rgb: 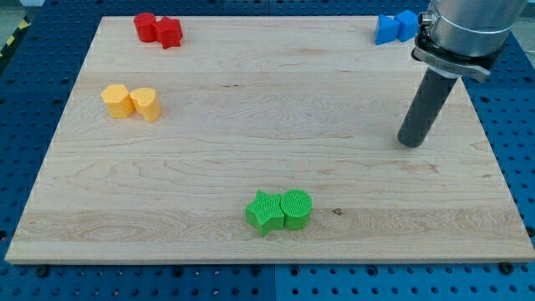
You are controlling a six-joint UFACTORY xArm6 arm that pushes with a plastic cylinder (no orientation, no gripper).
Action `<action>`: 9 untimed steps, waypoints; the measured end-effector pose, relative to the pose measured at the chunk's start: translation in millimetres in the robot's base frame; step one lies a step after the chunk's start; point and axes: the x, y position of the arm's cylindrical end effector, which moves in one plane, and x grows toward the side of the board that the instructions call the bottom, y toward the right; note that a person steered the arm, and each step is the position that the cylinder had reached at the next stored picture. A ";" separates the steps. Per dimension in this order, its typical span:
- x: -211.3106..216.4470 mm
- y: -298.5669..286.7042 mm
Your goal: Slide the red circle along with red star slightly right
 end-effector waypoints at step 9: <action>-110.5 -193.6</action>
